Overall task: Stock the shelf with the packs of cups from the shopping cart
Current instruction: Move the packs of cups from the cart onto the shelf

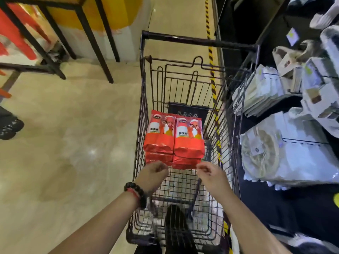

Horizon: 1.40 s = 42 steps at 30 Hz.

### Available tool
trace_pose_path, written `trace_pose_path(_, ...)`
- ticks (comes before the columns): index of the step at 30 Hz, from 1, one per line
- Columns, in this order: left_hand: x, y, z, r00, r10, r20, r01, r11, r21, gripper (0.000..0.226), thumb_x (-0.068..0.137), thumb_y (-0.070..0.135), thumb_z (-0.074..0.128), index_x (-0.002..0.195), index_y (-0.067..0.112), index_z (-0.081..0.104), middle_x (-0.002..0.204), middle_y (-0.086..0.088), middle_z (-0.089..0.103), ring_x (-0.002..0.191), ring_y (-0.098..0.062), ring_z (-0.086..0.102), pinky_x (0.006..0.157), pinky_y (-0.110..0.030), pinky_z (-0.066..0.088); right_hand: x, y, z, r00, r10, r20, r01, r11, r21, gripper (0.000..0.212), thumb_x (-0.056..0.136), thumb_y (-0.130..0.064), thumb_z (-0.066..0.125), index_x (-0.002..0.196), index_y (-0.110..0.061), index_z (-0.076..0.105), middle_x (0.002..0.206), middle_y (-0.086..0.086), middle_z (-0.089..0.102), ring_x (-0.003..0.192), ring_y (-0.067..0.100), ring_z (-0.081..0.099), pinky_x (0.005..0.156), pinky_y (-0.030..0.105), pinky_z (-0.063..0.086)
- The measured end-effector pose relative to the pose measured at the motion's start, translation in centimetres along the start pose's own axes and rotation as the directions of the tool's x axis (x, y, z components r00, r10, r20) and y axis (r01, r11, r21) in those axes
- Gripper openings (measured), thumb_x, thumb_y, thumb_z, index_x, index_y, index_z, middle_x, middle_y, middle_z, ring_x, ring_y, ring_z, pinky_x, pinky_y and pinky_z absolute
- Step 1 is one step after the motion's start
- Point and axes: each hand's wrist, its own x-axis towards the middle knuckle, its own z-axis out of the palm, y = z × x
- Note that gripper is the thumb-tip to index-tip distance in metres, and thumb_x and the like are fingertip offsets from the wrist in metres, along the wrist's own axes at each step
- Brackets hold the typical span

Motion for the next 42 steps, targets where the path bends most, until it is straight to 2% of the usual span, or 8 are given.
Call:
trace_pose_path(5, 7.0, 1.8, 1.5, 0.992, -0.129, 0.018, 0.129, 0.992, -0.002, 0.008, 0.096, 0.028, 0.056, 0.097, 0.029, 0.064, 0.098, 0.002, 0.068, 0.086, -0.013, 0.061, 0.066, -0.025, 0.046, 8.8, 1.8, -0.1, 0.998, 0.054, 0.043, -0.052, 0.998, -0.047, 0.031, 0.090, -0.016, 0.063, 0.079, -0.046, 0.065, 0.080, -0.013, 0.068, 0.048, 0.000, 0.052, 0.045, 0.011, 0.039)
trace_pose_path(9, 11.3, 2.5, 2.2, 0.988, -0.151, -0.013, 0.151, 0.988, 0.009, 0.011, 0.094, 0.021, 0.058, 0.097, 0.023, 0.068, 0.101, -0.006, 0.071, 0.089, -0.025, 0.066, 0.075, -0.036, 0.052, 14.6, 2.6, 0.0, 0.996, 0.053, 0.076, -0.042, 0.988, -0.147, 0.017, 0.090, -0.018, 0.063, 0.096, -0.031, 0.072, 0.091, -0.009, 0.069, 0.075, -0.004, 0.060, 0.061, 0.003, 0.040)
trace_pose_path(12, 13.5, 2.6, 2.4, 0.989, -0.150, -0.019, 0.149, 0.988, -0.028, 0.012, 0.094, 0.015, 0.057, 0.093, 0.018, 0.069, 0.101, -0.019, 0.072, 0.098, -0.044, 0.067, 0.088, -0.054, 0.053, 18.1, 3.1, 0.3, 0.993, 0.076, 0.089, -0.052, 0.968, -0.244, 0.019, 0.090, -0.022, 0.062, 0.106, -0.021, 0.072, 0.096, -0.006, 0.070, 0.088, 0.013, 0.065, 0.071, 0.021, 0.049)
trace_pose_path(16, 16.0, 1.9, 2.5, 0.979, -0.183, -0.090, 0.180, 0.983, -0.044, 0.019, 0.092, 0.020, 0.058, 0.077, 0.028, 0.066, 0.086, 0.007, 0.068, 0.083, -0.017, 0.063, 0.067, -0.030, 0.046, 22.5, 3.9, 1.0, 0.997, 0.079, 0.023, -0.066, 0.936, -0.346, 0.033, 0.090, -0.032, 0.066, 0.119, -0.017, 0.067, 0.113, 0.004, 0.067, 0.103, 0.025, 0.064, 0.079, 0.034, 0.052)
trace_pose_path(26, 18.5, -0.5, 1.9, 0.968, -0.230, -0.099, 0.212, 0.963, -0.165, 0.022, 0.095, 0.015, 0.058, 0.080, 0.029, 0.067, 0.082, 0.015, 0.066, 0.079, -0.002, 0.059, 0.066, -0.020, 0.039, 26.9, 7.0, 3.3, 0.751, 0.622, 0.220, -0.660, 0.699, 0.277, 0.071, 0.073, -0.040, 0.088, 0.130, -0.011, 0.057, 0.116, 0.015, 0.071, 0.097, 0.033, 0.072, 0.090, 0.052, 0.058)
trace_pose_path(34, 18.6, -1.6, 1.2, 0.962, -0.253, -0.099, 0.224, 0.944, -0.242, 0.019, 0.093, 0.016, 0.060, 0.078, 0.023, 0.068, 0.069, 0.019, 0.071, 0.069, 0.004, 0.065, 0.068, -0.025, 0.045, 26.2, 5.9, 2.5, 0.723, 0.631, 0.283, -0.691, 0.649, 0.318, 0.076, 0.068, -0.042, 0.090, 0.128, -0.014, 0.054, 0.110, 0.015, 0.072, 0.091, 0.033, 0.073, 0.078, 0.051, 0.061)
trace_pose_path(37, 18.3, -1.3, 1.2, 0.958, -0.273, -0.089, 0.242, 0.934, -0.262, 0.010, 0.093, 0.027, 0.062, 0.094, 0.020, 0.069, 0.093, 0.004, 0.073, 0.092, -0.017, 0.068, 0.084, -0.038, 0.053, 23.8, 4.9, 0.9, 0.780, 0.585, 0.222, -0.623, 0.692, 0.364, 0.061, 0.074, -0.035, 0.087, 0.124, -0.016, 0.058, 0.099, 0.009, 0.074, 0.079, 0.027, 0.074, 0.062, 0.036, 0.060)
trace_pose_path(42, 17.1, 0.5, 1.6, 0.947, -0.310, 0.089, 0.315, 0.832, -0.457, 0.094, 0.069, 0.068, 0.072, 0.145, 0.022, 0.041, 0.137, -0.005, 0.056, 0.121, -0.024, 0.057, 0.099, -0.052, 0.050, 17.7, 2.9, -1.1, 0.850, 0.449, 0.275, -0.524, 0.673, 0.522, 0.055, 0.073, -0.033, 0.087, 0.120, -0.023, 0.061, 0.101, 0.008, 0.078, 0.086, 0.027, 0.077, 0.064, 0.041, 0.062)
